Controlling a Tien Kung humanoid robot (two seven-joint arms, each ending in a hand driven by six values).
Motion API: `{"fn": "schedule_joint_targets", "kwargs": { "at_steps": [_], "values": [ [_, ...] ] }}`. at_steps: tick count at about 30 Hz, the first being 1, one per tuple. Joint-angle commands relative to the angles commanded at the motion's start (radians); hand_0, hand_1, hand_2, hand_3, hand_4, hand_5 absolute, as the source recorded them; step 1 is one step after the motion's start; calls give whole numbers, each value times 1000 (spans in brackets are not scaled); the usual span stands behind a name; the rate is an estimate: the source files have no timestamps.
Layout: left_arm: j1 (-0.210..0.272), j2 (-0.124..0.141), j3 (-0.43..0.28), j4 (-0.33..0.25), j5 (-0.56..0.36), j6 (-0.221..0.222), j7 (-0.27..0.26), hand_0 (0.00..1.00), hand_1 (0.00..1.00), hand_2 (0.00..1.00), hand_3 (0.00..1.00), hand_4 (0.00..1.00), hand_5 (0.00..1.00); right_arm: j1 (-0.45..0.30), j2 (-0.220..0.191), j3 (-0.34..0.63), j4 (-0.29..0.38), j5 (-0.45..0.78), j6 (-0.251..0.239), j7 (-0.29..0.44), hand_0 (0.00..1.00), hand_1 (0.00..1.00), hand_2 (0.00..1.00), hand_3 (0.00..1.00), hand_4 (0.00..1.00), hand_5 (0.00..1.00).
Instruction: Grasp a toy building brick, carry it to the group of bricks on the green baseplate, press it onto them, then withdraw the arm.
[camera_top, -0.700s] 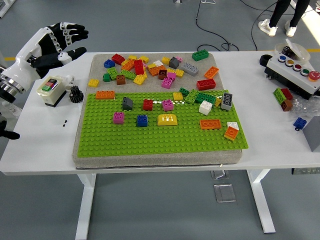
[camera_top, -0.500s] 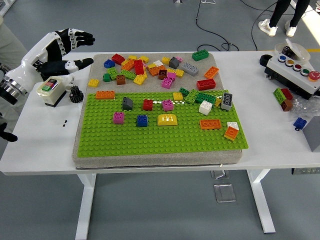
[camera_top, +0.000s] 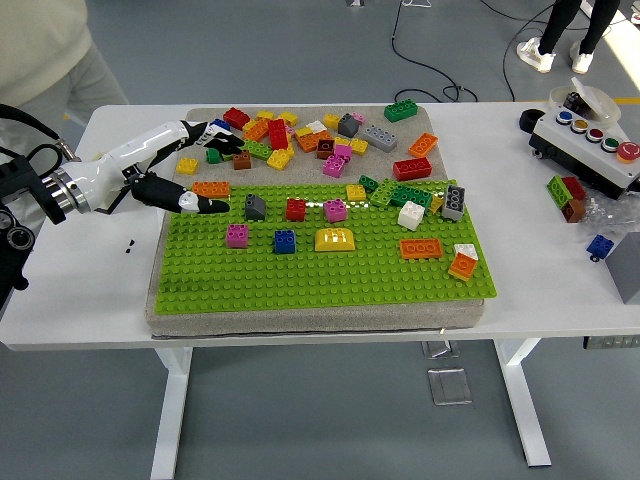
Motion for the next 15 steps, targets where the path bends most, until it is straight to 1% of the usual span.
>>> {"fn": "schedule_joint_targets", "kwargs": {
  "at_steps": [3,4,9,10,12,15],
  "values": [
    [-12,-2,26,11,54,21,-28,922,831,804,806,990,258,-1,-1,1,0,0,1,0,729,657,703,571,909,498],
    [-18,-3,36,15,79,37,-42,884,799,767,760,974,231,-2,-1,1,0,0,2,0,727,657,703,572,910,499],
    [-39,-10,68,31,171,80,-79,884,799,767,760,974,231,-2,-1,1,0,1,3,1,727,657,703,572,910,499],
    [-45,-11,76,38,197,95,-88,850,781,743,699,948,190,-1,-2,1,0,2,3,2,733,657,703,572,909,498],
    [-61,-13,99,58,243,129,-107,850,781,743,699,948,190,0,-2,1,0,3,2,4,733,657,703,572,909,498],
    [-74,-13,122,77,283,160,-120,850,781,743,699,948,190,0,-1,0,0,4,2,5,733,657,703,572,909,498]
  ]
}}
